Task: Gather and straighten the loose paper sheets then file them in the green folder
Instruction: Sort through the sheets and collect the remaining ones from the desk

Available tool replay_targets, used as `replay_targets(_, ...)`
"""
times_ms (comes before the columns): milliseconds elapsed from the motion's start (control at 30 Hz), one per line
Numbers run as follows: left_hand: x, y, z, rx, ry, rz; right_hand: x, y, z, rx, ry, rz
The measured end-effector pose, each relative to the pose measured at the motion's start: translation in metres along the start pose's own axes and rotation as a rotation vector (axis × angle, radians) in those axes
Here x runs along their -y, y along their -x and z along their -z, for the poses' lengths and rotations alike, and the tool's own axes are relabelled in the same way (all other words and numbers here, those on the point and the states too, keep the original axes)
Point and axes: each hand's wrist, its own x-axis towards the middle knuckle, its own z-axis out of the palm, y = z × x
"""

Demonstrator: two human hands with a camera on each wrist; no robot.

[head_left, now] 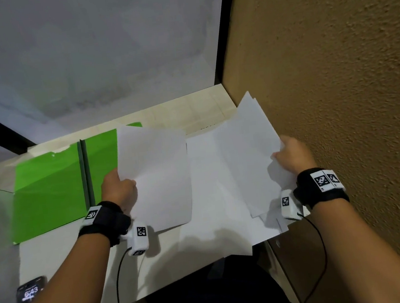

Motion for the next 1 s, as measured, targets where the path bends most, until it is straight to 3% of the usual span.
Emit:
replay_targets(167, -0.007, 0.004, -0.009, -0.016, -0.044, -0.01, 0.033, 0.015, 0.035, -0.299, 0.183, 0.186)
replay_targets(267, -0.013, 0.004, -0.005, -0.079, -0.042, -0.006, 0.051, 0.019, 0.056, -0.453, -0.056, 0.202)
replay_targets(400, -0.008, -0.008, 0.012, -0.179, -0.068, 0.035, 0.061, 0.02, 0.062, -0.239, -0.757, 0.053)
replay_targets(500, 0.002, -0.018, 0.022, -0.23, -0.105, 0.076, 0.049, 0.009, 0.023, 0.087, -0.908, -0.132)
replay_targets(700, 0.009, -0.018, 0.028, -0.288, -0.151, 0.107, 0.0, 0.0, -0.122, 0.413, -0.465, -0.351)
replay_targets(766, 0.012, -0.017, 0.029, -0.294, -0.136, 0.101, -0.002, 0.009, -0.144, 0.361, -0.122, -0.351)
replay_targets(833, 0.013, -0.015, 0.031, -0.289, -0.139, 0.091, 0.002, 0.018, -0.152, 0.314, 0.073, -0.351)
replay_targets(1000, 0.016, -0.012, 0.032, -0.294, -0.122, 0.068, -0.002, 0.023, -0.167, 0.327, 0.096, -0.4)
